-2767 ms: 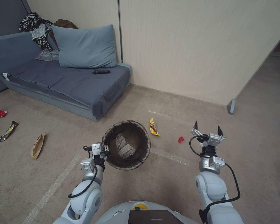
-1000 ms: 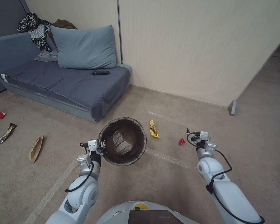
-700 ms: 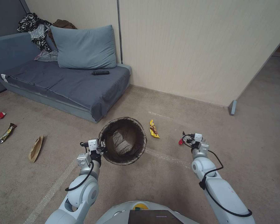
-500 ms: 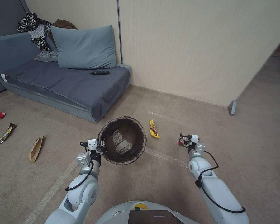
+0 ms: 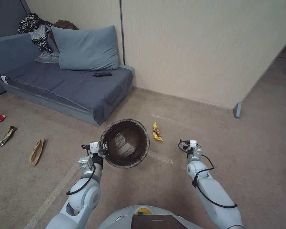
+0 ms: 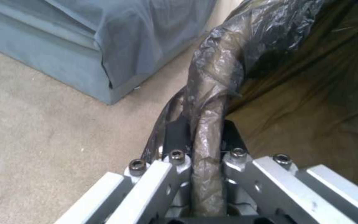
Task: Pick up the trash bin, then pick up the garbage from the floor and place it into the trash bin.
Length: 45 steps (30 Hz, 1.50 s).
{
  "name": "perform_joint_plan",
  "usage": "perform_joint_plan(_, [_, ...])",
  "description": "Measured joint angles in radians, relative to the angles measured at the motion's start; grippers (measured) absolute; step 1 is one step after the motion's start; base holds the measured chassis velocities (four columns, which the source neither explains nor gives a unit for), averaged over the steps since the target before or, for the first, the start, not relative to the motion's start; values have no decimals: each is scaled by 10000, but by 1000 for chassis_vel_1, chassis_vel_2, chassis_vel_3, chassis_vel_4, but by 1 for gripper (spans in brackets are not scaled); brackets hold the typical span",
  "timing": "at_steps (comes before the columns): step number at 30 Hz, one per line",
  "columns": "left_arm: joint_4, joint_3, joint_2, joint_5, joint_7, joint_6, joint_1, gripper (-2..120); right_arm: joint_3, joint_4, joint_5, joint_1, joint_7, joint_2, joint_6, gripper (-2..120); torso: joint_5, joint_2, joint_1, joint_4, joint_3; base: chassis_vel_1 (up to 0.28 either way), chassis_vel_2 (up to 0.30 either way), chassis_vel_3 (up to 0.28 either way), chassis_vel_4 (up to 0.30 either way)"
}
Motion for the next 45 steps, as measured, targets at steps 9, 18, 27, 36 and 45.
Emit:
perform_joint_plan(9, [-63, 30, 69, -9, 0, 0, 3, 3, 86, -946, -80, 314, 8, 251, 116, 100, 1, 0, 0, 0, 0, 0, 0, 0, 0])
perform_joint_plan(18, [-93, 71, 82, -13, 0, -2, -7, 3, 179, -1723, -78, 564, -67, 401, 197, 100, 0, 0, 0, 0, 0, 0, 0, 0, 0])
perform_joint_plan(27, [-141, 37, 75, -29, 1, -34, 3, 3, 203, -2509, -131, 997, -178, 544, 281, 100, 0, 0, 0, 0, -1, 0, 0, 0, 0])
perform_joint_plan(36, [-173, 19, 98, -72, 4, -42, -17, 3, 104, -2828, -213, 1297, -218, 593, 315, 100, 0, 0, 0, 0, -1, 0, 0, 0, 0])
perform_joint_plan(45, [-197, -26, 131, -123, 6, -50, -20, 3, 43, -3220, -355, 1584, -278, 684, 336, 100, 0, 0, 0, 1, -1, 0, 0, 0, 0])
